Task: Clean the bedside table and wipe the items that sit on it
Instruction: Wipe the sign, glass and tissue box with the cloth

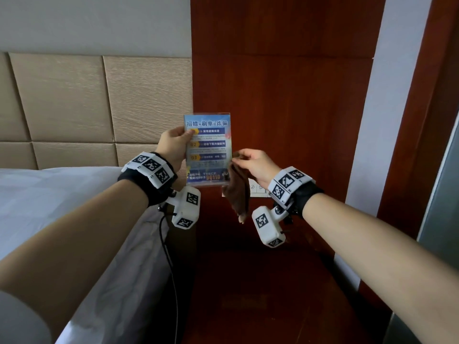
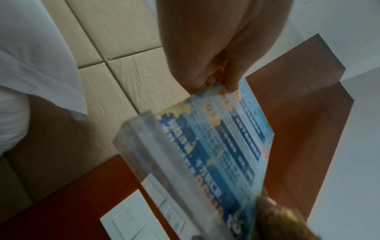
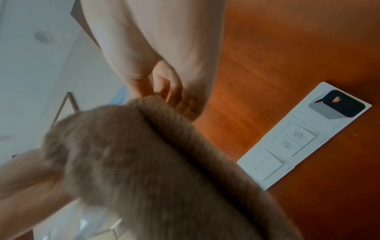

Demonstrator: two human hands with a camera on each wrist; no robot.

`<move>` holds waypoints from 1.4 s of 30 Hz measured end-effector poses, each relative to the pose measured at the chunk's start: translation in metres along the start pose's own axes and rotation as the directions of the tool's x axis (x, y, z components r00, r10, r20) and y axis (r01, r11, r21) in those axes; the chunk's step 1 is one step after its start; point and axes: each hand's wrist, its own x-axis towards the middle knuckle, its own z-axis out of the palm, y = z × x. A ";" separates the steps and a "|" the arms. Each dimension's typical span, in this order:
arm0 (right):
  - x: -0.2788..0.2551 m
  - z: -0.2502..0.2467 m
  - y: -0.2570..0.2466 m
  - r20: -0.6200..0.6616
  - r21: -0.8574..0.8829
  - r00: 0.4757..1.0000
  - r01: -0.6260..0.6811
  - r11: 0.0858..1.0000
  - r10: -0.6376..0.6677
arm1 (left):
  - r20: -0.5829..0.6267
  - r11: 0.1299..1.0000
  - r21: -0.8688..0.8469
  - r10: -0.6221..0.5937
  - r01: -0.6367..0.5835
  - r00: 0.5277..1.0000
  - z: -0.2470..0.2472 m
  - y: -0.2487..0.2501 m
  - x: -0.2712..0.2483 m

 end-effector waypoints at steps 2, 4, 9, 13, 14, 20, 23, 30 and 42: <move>-0.005 -0.001 0.004 0.072 -0.008 0.997 -0.001 1.000 0.002 | 0.010 1.000 -0.002 0.003 -0.003 1.000 -0.003 -0.001 0.002; -0.009 -0.002 0.007 0.098 -0.018 0.995 -0.014 1.000 0.016 | 0.014 1.000 -0.012 -0.002 0.002 1.000 -0.002 -0.003 0.002; -0.003 -0.011 0.012 -0.207 -0.090 0.978 -0.026 0.996 0.007 | -0.095 0.999 -0.040 -0.029 0.025 0.995 0.002 -0.010 -0.001; -0.012 -0.010 0.001 -0.199 -0.295 0.959 0.137 0.946 -0.201 | -0.104 1.000 -0.002 -0.016 0.016 0.994 0.009 -0.012 -0.004; -0.016 -0.006 -0.003 -0.150 -0.366 0.957 0.179 0.913 -0.248 | -0.109 1.000 -0.006 0.002 -0.003 0.994 0.013 -0.012 -0.004; -0.026 0.022 -0.003 0.020 -0.576 0.953 0.258 0.776 -0.303 | -0.126 0.996 0.030 0.088 -0.085 0.988 0.036 -0.014 -0.006; -0.028 0.034 0.003 0.132 -0.676 0.950 0.295 0.675 -0.283 | -0.128 0.994 0.060 0.096 -0.089 0.987 0.041 -0.019 -0.007; -0.028 0.027 0.019 0.278 -0.761 0.940 0.341 0.552 -0.198 | -0.122 0.999 0.054 0.002 0.005 0.993 0.025 -0.042 -0.006; -0.036 -0.014 0.105 -0.019 -0.779 0.990 -0.102 0.619 0.139 | -0.056 0.973 0.080 -0.212 0.216 0.976 0.010 -0.123 -0.032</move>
